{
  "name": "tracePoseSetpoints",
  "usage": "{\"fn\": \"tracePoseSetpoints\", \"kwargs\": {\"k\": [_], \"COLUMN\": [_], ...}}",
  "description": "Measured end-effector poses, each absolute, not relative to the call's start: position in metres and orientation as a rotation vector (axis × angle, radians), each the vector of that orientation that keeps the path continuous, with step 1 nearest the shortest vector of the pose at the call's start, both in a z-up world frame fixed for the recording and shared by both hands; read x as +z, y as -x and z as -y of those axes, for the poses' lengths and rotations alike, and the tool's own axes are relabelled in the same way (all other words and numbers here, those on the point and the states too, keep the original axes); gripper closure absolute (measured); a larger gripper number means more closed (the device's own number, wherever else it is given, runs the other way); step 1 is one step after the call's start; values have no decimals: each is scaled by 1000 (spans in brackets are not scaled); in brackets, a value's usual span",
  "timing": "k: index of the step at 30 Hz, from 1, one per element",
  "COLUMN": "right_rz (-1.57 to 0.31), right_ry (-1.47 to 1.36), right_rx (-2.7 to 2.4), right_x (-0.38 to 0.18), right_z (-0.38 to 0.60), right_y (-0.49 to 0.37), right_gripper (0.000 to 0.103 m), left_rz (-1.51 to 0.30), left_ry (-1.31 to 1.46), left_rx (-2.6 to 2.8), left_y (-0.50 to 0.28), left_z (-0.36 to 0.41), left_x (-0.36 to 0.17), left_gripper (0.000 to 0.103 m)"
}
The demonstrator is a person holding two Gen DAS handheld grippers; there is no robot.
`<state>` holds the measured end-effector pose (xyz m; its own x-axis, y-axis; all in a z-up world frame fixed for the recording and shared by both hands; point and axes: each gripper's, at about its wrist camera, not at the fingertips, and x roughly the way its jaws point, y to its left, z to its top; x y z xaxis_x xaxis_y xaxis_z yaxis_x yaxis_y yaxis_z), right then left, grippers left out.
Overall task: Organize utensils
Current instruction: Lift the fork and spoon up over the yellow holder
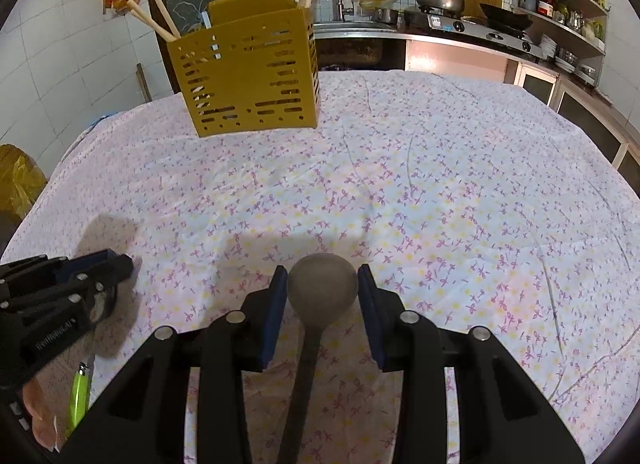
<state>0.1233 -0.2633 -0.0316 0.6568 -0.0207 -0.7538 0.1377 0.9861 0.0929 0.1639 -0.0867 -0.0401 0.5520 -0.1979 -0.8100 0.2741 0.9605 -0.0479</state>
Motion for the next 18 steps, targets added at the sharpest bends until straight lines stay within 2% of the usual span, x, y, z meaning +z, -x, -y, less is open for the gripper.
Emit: {"fn": "tracePoseSetpoints", "kwargs": {"k": [18], "right_rz": [-574], "right_ry": [-124], "right_rx": [-136], "right_x": [23], "right_z": [261], "right_y": [-121], "right_gripper": [67], "left_rz": [-683], "left_ry": [44], "left_rx": [-226], "left_y": [-162], "left_z": [40], "left_x": [38], "left_gripper": [83]}}
